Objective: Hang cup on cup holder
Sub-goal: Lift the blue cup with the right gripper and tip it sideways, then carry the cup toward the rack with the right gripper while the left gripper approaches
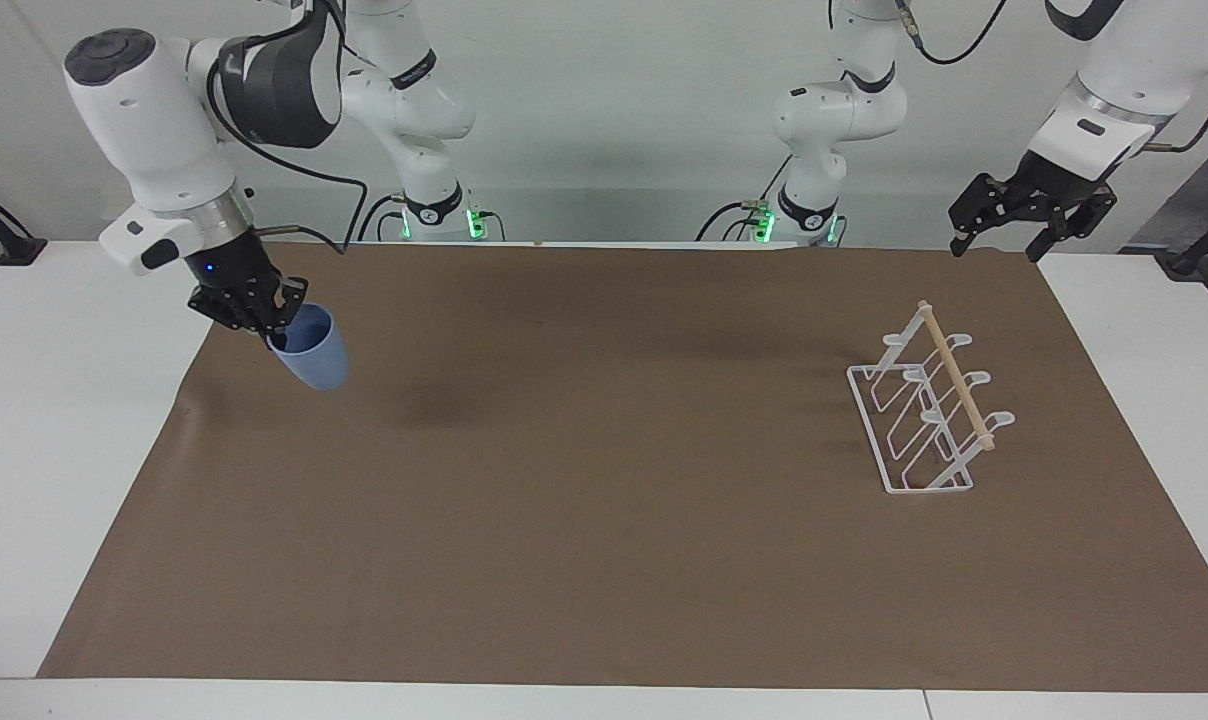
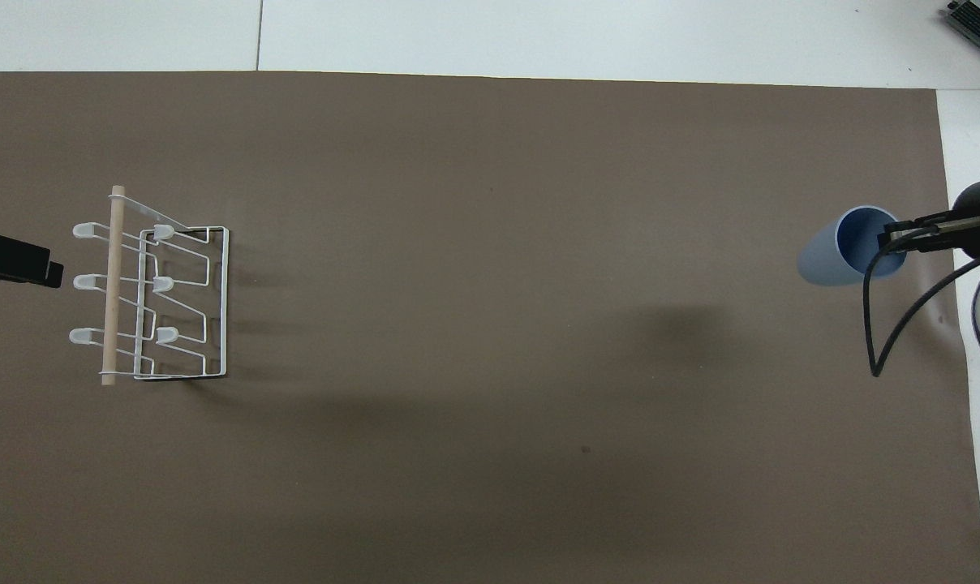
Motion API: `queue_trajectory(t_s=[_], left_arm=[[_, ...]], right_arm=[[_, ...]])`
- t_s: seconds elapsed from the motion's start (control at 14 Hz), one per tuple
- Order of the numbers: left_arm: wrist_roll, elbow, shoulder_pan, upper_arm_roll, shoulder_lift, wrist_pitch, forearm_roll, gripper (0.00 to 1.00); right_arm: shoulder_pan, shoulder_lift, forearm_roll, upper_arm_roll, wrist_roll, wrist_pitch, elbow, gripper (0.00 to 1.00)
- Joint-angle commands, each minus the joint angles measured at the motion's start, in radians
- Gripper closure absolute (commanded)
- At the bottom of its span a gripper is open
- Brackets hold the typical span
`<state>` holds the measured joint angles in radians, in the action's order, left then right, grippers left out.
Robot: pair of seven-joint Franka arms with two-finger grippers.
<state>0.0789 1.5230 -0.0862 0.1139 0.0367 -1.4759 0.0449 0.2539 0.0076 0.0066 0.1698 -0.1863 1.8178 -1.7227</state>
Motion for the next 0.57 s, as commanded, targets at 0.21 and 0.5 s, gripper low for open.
queue_trajectory(t_s=[0.21, 0.5], left_arm=[[0.015, 0.022, -0.007, 0.000, 0.022, -0.017, 0.001, 0.00], [0.010, 0.022, 0.005, 0.001, 0.022, -0.007, 0.001, 0.00]], right_arm=[[0.004, 0.005, -0.004, 0.022, -0.019, -0.058, 0.034, 1.00], [0.004, -0.014, 0.030, 0.108, -0.010, -0.069, 0.078, 1.00]])
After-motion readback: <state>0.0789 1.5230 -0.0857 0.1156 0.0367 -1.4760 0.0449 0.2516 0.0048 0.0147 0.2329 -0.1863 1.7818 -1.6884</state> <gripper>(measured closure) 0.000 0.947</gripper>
